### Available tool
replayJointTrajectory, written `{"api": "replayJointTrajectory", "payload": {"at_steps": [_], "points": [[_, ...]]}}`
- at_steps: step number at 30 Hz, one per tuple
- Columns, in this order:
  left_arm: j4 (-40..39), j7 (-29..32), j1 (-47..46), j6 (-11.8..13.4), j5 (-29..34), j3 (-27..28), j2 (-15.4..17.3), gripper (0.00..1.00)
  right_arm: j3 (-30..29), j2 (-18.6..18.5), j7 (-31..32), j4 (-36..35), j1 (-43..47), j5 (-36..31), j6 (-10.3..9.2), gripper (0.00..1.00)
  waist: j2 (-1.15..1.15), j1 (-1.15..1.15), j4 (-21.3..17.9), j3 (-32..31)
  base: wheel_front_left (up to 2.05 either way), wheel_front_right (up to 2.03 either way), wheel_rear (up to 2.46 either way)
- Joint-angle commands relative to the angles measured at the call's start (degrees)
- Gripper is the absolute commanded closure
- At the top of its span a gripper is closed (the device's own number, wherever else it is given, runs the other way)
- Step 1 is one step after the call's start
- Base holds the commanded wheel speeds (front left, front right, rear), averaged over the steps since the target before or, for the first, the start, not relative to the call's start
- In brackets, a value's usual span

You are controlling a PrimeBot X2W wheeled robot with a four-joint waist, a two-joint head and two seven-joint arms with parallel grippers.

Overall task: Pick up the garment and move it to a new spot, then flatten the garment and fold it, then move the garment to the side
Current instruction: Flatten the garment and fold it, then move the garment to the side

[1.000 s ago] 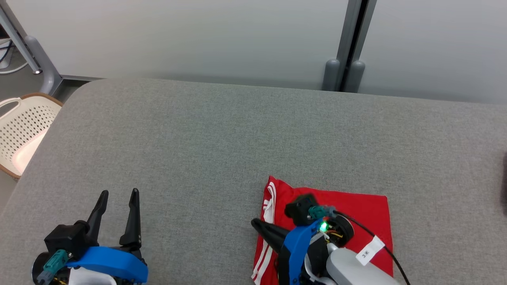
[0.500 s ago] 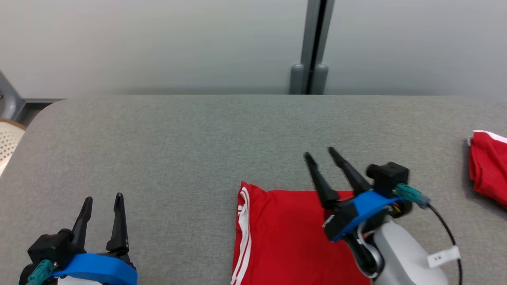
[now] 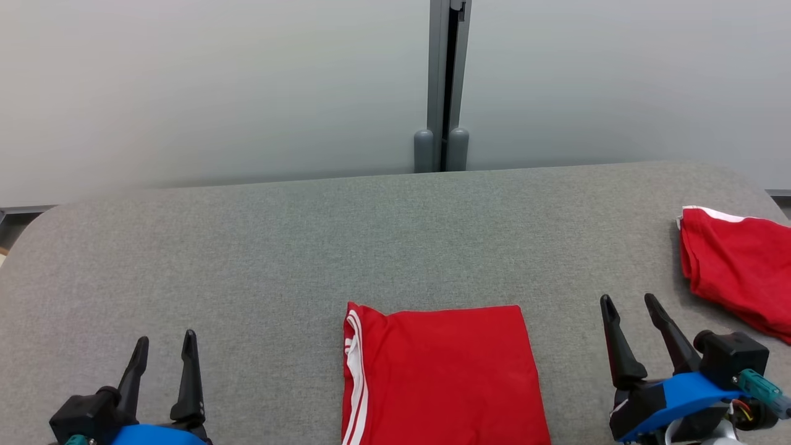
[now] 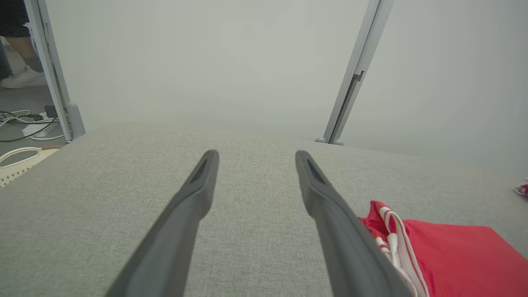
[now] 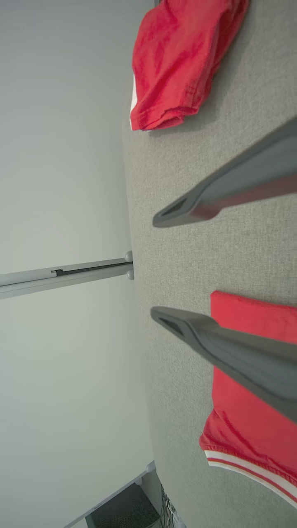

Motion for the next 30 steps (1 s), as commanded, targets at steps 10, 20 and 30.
{"api": "replayJointTrajectory", "payload": {"at_steps": [10,20,30], "points": [[0.75,-0.29,0.94,-0.46,0.60,-0.26,-0.67,0.00,-0.33,-0.03,2.93,-4.69,3.96,0.36,0.03,0.00,0.00,0.00,-0.06,-0.99,0.00,0.00,0.00],[0.97,-0.20,-0.47,-0.16,0.38,-0.48,-0.64,0.00,-1.33,-0.03,3.39,-5.28,4.84,0.94,0.03,0.00,0.00,0.00,0.15,-0.77,0.00,0.00,0.00],[0.81,-0.06,-0.59,0.20,0.22,-0.85,-0.89,0.00,-1.54,-0.03,4.18,-5.46,5.17,1.31,0.03,0.00,0.00,0.00,0.42,-0.61,0.00,0.00,0.00]]}}
